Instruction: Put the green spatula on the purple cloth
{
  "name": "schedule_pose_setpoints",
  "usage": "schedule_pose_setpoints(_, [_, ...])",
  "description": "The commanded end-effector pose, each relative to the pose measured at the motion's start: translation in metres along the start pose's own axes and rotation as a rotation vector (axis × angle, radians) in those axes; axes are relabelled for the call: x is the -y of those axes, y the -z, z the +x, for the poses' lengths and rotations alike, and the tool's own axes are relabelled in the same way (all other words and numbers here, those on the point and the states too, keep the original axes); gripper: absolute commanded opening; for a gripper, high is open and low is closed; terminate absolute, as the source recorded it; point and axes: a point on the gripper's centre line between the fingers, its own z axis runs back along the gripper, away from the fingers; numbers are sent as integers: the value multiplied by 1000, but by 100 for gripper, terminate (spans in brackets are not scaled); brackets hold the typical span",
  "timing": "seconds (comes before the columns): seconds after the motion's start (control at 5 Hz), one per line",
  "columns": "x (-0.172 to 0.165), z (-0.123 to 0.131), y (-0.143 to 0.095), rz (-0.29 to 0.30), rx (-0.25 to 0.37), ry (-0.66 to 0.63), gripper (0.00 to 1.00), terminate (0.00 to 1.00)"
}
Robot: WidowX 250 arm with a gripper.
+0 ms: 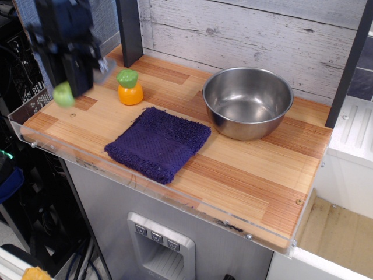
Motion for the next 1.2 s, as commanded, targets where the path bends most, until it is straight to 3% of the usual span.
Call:
schedule_pose_setpoints(0.0, [32, 11, 25, 28, -32, 69, 0, 0])
schedule_pose_setpoints(0.4, [49, 32, 44, 26, -53, 114, 0, 0])
schedule_pose_setpoints(1.0, [64, 49, 52, 23, -73, 144, 0, 0])
